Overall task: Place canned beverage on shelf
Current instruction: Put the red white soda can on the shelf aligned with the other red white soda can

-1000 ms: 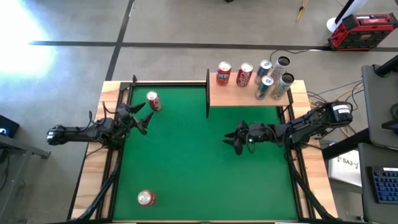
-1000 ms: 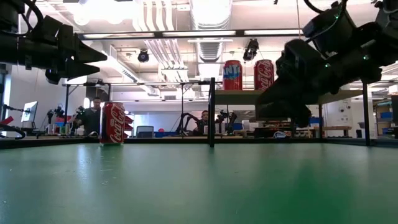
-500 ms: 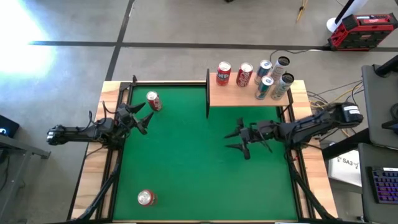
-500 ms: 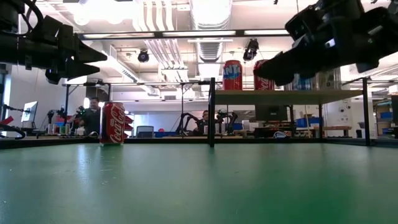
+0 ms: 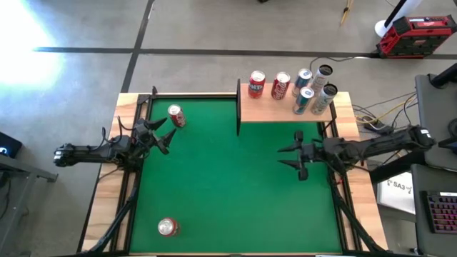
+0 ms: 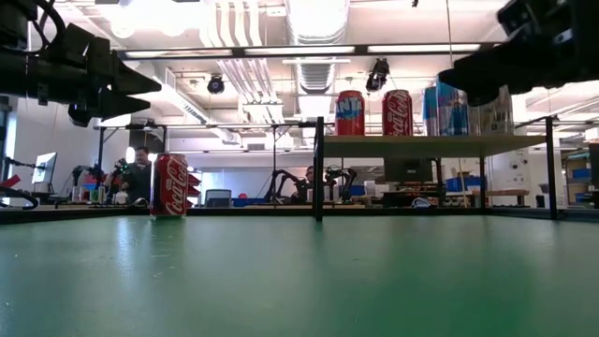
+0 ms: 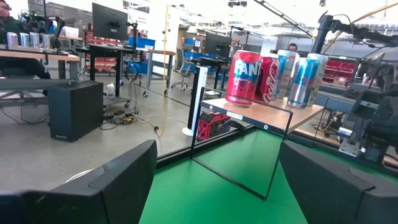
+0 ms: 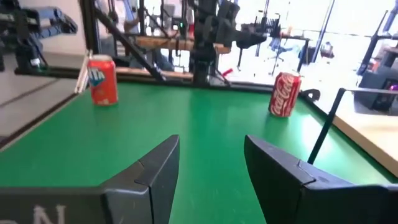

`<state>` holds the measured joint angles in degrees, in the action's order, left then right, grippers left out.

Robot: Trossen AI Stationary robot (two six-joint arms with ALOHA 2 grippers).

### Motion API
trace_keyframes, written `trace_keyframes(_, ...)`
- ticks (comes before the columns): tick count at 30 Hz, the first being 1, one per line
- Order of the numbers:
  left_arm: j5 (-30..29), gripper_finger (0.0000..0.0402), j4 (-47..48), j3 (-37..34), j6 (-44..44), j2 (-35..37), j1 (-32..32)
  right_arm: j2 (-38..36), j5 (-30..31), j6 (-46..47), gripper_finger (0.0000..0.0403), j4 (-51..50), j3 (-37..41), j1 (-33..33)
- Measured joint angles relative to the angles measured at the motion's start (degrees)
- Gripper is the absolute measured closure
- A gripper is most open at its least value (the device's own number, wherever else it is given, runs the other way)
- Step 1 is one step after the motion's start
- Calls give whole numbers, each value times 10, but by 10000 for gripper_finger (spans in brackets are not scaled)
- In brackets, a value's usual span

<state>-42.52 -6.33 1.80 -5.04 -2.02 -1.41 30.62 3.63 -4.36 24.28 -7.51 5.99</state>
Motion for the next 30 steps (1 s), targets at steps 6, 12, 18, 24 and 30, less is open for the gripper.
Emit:
trace_keyframes(6, 0, 78, 0, 0, 0, 0, 0, -103, 31, 48, 229, -10, 67, 1)
trace_keyframes(12, 0, 78, 0, 0, 0, 0, 0, -194, 40, 95, 229, -111, 68, 0)
trace_keyframes(18, 0, 78, 0, 0, 0, 0, 0, -288, 39, 55, 229, -192, 68, 0)
trace_keyframes(24, 0, 78, -1, 0, 0, 0, 0, -300, 39, 80, 229, -221, 68, -1)
trace_keyframes(30, 0, 78, 0, 0, 0, -1, 0, -288, 39, 54, 229, -222, 68, -1)
